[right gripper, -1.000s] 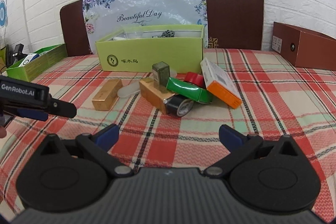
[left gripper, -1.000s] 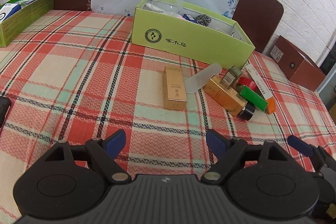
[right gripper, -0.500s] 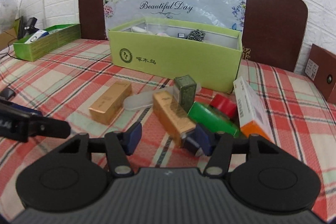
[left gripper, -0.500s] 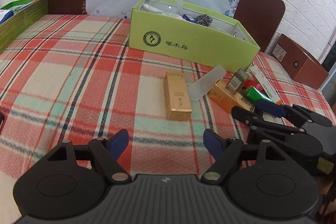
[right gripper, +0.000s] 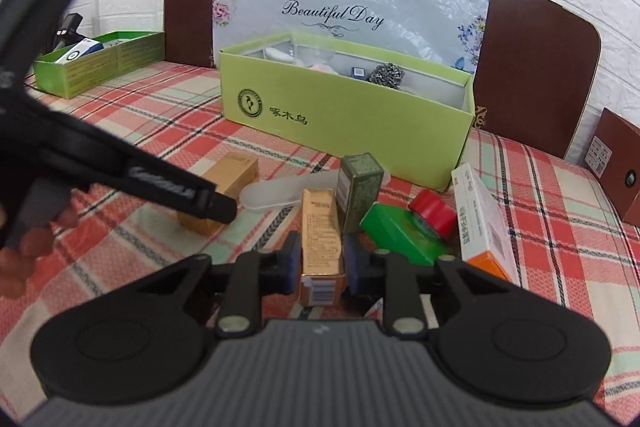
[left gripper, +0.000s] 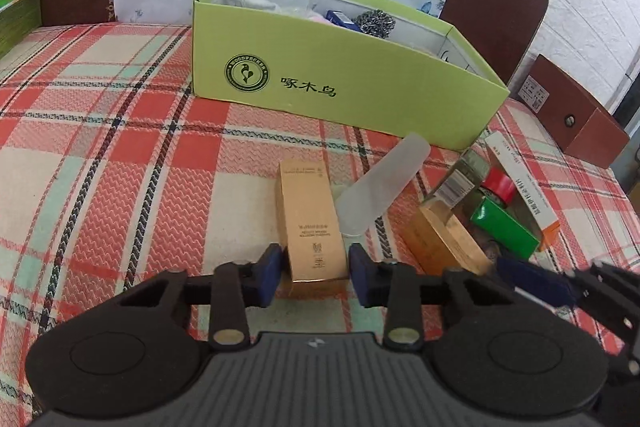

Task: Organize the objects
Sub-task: 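Grasp a tall gold box with the left gripper while the right grasps another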

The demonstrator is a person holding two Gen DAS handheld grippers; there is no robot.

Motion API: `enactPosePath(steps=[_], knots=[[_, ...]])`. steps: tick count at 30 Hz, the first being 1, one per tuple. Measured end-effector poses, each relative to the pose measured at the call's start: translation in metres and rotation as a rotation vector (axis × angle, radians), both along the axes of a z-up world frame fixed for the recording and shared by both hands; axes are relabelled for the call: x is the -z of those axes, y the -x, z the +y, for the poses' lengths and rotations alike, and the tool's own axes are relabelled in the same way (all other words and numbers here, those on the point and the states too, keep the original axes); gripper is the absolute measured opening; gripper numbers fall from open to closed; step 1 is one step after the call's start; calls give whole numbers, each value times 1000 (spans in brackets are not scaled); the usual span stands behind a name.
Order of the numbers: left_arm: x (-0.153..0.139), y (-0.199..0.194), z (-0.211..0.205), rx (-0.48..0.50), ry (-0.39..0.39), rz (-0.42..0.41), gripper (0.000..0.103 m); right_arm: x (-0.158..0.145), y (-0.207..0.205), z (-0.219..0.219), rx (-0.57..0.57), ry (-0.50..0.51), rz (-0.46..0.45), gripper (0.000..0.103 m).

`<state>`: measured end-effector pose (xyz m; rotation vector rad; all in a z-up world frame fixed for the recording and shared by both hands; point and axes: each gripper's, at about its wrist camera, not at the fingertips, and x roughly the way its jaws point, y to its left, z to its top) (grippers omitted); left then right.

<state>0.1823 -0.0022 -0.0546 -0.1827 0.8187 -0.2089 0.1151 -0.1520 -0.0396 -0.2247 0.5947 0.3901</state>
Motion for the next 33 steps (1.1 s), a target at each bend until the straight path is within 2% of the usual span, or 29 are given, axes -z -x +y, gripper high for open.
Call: enactPosePath(steps=[2,4,7,11,13,16,17,19,21,23,24,26,29,30,33], knots=[[-1,3,1,7,-3,-7,36,-1,7,-2,-7,-19,19,15],[-2,11,4,17,0,-6,35,-3,15,-2,-14,-40,29,15],[-4,32,12,37,19,-5,34,-3,32,-2,-8,-55,24,9],[-6,71,18,55,-10,-10,34,-3,49,-2,-10,-60,11,9],[-5,81,20,27,-24,-5,34,-4,50,-1,-7,-52,-5,11],[-4,82,23,27,-25,3,34,-3,36,0,24,-49,-3,22],[-5,81,23,25,-22,6,34,-1,31,1,32,-49,-9,22],[-5,79,23,17,-16,7,37,4,18,4,51,-38,-12,24],[-4,76,22,10,-15,14,47,9,8,7,57,-19,-13,26],[-4,76,20,20,-20,6,44,10,5,8,56,-5,-16,23],[-3,77,18,34,-27,1,34,8,7,7,53,-7,-8,20],[-3,80,19,44,-28,2,34,5,15,5,35,-21,-1,13],[-3,85,21,42,-9,8,34,2,29,5,1,-14,-11,13],[-3,85,21,39,-4,10,34,1,31,6,-8,-2,-22,14],[-4,86,21,35,-11,11,34,0,24,9,15,-7,-38,31]])
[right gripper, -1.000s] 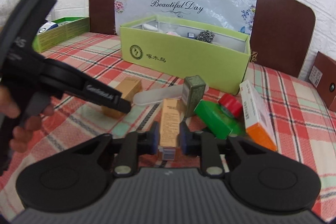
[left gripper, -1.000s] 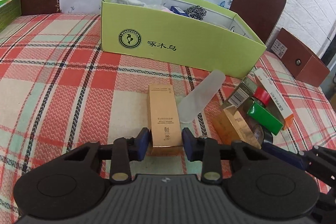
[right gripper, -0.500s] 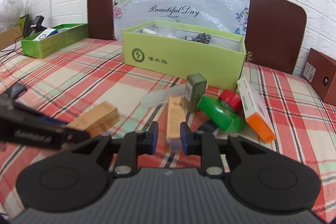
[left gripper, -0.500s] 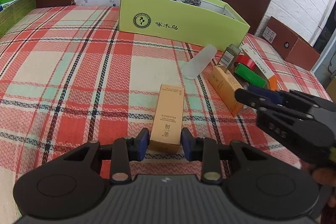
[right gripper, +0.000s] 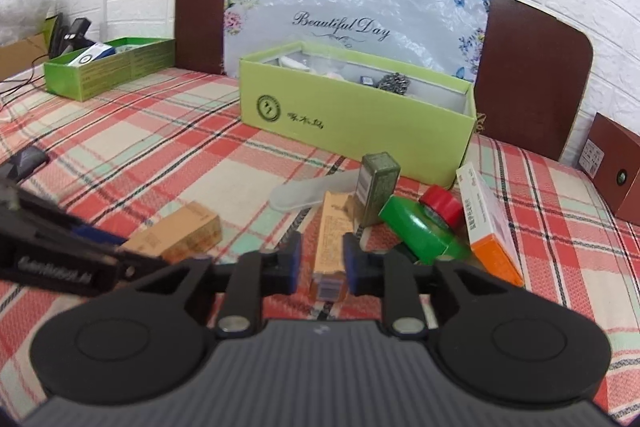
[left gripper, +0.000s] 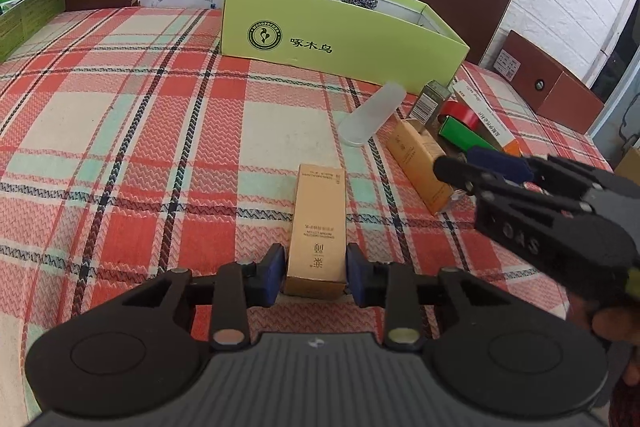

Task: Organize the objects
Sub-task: 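Grasp a tall gold box with the left gripper while the right grasps another, then lift both gold boxes and carry them toward the lime-green box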

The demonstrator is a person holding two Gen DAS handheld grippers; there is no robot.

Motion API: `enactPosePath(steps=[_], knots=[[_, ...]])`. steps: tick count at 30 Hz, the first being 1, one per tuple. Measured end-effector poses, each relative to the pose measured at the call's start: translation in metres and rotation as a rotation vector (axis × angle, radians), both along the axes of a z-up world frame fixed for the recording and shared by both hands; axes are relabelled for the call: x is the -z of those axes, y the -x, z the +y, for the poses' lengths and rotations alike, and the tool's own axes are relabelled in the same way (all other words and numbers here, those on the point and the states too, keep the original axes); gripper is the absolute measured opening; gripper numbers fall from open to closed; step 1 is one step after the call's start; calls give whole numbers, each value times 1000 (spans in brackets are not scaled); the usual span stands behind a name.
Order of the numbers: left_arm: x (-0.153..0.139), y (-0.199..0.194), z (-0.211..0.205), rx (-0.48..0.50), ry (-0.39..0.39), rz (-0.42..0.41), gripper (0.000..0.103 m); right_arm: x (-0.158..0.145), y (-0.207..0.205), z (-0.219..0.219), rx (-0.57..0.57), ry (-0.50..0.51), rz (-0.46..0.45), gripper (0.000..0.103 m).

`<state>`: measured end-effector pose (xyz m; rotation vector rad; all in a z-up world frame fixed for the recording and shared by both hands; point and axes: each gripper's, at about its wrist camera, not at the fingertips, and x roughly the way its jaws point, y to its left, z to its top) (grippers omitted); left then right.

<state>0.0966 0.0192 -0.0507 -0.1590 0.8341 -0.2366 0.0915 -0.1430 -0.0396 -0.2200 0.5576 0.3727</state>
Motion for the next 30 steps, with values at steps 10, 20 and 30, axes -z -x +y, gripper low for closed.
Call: enactPosePath(steps=[10,20,30], knots=[[0,-9,4,-11,12,14,47,13,-14,-5,13,-29,109,23],[1,-19,-8,5,-17,12,54,10,19,-11,4,-52,133,41],[1,-29,-12,-8,-41,15,37,13,5,-7,24,-60,146,41]])
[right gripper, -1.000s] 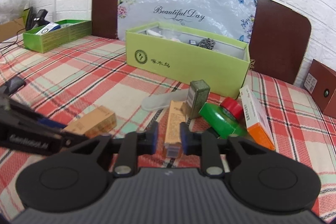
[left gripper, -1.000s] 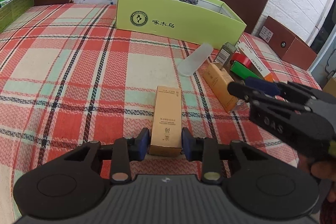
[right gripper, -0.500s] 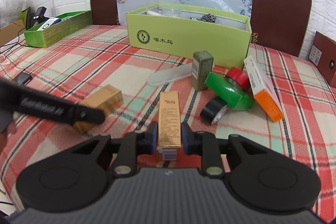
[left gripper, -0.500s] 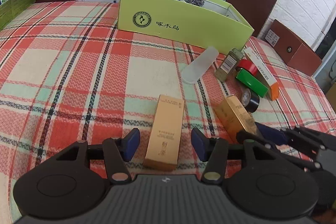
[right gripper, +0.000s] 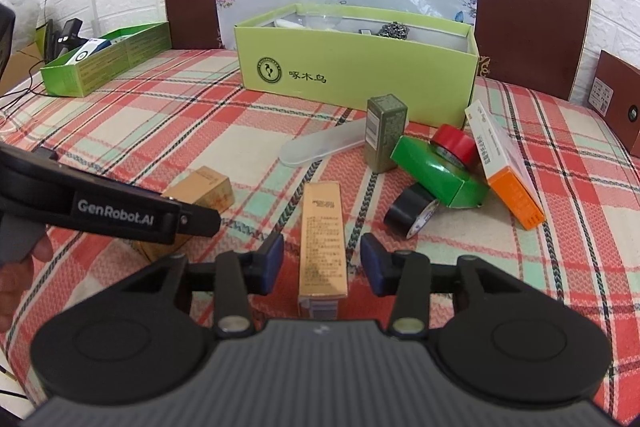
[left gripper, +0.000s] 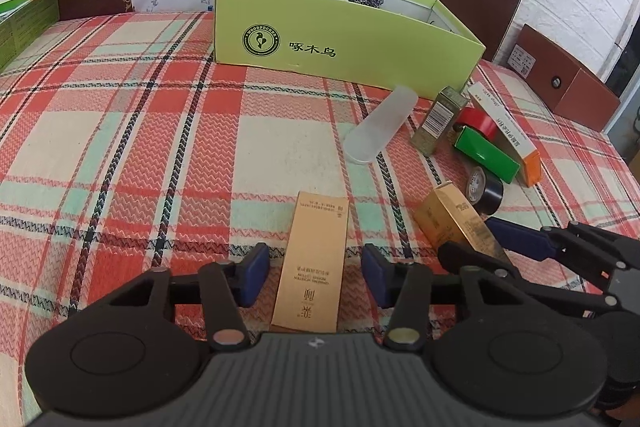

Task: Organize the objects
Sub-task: 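Lift both gold boxes and carry them toward the lime-green box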

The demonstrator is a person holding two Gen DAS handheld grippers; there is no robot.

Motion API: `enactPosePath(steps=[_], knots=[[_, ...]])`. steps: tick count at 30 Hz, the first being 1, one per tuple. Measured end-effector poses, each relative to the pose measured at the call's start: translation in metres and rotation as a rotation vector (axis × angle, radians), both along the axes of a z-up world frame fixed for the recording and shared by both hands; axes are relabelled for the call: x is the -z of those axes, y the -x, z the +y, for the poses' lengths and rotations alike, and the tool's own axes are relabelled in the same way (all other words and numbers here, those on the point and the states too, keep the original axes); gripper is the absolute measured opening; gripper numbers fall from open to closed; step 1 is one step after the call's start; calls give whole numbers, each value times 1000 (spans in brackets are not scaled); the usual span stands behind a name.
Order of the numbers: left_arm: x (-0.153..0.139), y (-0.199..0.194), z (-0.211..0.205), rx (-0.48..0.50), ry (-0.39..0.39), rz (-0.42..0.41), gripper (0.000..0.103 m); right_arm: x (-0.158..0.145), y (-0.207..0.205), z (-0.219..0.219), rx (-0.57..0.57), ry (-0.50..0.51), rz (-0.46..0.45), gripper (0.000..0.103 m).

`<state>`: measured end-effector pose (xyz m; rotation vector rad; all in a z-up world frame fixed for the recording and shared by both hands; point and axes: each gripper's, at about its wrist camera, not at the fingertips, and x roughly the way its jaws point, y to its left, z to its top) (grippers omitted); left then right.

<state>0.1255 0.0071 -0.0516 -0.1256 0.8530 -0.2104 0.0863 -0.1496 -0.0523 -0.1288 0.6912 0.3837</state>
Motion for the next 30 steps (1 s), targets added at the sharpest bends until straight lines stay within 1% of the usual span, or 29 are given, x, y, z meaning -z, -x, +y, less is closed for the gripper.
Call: enactPosePath(steps=[1,5,6,10,14,20,30], knots=[[-1,1,1,4,0,6,34,0,-1,1,0,1,0,41],[-1,5,6,6,27,11,33,3,-2,4,-19,3,22,31],[-1,6,6,7,28,13,33,5,-2,5,-23,11,31,23],[-2,12,5,15,24,14,33,6,4,5,-48,-2,50,23],[-2,19,6,15,26,15,33,5,13,3,-49,-23,59,23],[-5,27,11,1,50,19,33,2,25,1,-38,-55,55,23],[-15,32,11,12,46,1,33,-9,33,2,-41,-64,26,23]])
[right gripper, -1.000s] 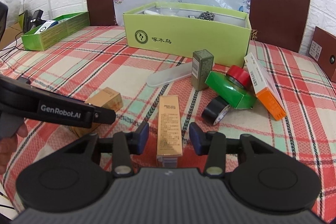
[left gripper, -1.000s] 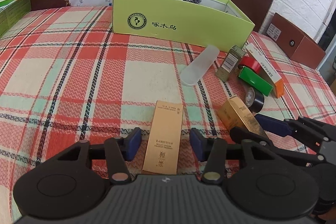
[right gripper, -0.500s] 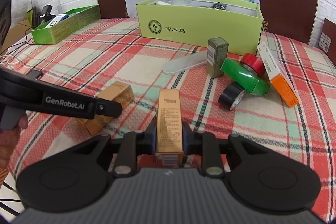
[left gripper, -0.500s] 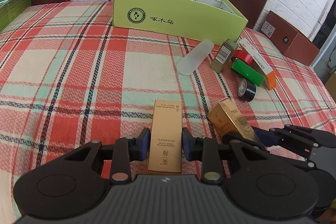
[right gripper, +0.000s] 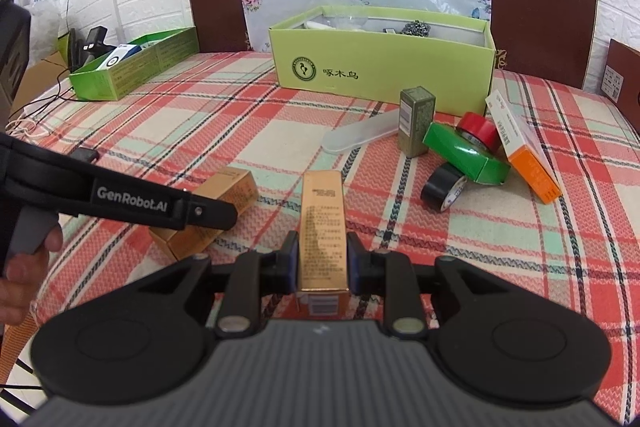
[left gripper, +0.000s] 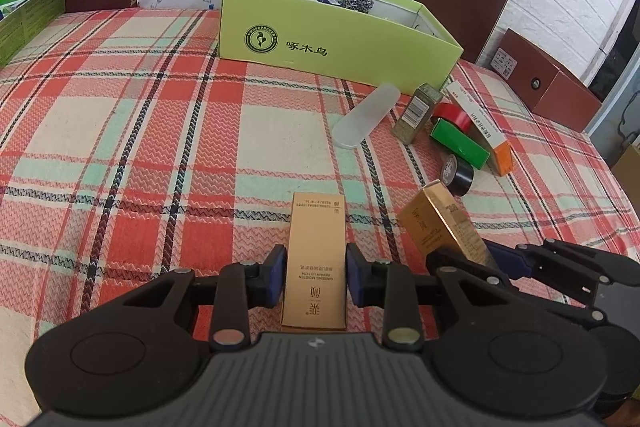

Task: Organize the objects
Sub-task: 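Lift both gold boxes and carry them toward the lime-green box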

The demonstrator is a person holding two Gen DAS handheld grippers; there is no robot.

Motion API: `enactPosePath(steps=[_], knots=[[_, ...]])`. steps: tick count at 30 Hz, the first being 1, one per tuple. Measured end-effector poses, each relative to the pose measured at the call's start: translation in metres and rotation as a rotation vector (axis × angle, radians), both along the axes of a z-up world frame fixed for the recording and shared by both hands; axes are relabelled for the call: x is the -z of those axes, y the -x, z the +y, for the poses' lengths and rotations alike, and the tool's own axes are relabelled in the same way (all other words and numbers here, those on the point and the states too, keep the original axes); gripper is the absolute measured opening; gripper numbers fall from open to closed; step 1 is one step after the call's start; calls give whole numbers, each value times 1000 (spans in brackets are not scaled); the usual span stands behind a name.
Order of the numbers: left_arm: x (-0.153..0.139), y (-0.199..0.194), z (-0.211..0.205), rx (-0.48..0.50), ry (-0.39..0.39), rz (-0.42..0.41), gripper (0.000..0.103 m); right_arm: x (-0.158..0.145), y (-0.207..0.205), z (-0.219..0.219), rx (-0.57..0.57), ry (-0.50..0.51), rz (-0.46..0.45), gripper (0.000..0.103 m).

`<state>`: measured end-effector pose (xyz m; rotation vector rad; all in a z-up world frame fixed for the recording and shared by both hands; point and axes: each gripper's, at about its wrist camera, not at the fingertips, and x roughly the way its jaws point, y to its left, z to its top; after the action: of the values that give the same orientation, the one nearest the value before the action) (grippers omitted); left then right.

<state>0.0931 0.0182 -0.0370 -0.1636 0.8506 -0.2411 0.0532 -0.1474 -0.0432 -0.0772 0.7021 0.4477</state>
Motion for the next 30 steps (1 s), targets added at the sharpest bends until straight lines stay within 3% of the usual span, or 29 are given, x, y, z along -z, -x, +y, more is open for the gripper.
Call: enactPosePath(steps=[11,17,24,30], knots=[[-29,-9,0,6,13,-67,33,-24,-7,-4,8,-16,-79,23],[-59,-28,-14,58,16,-138,33,-49,-28,-16,41,-47,-135,23],[-99,-68,-37,126,60,-211,33,-71,-71,-28,105,-44,-200,23],[-120,-126,-58,137,75,-232,33,-83,-117,-34,145,-13,-255,23]])
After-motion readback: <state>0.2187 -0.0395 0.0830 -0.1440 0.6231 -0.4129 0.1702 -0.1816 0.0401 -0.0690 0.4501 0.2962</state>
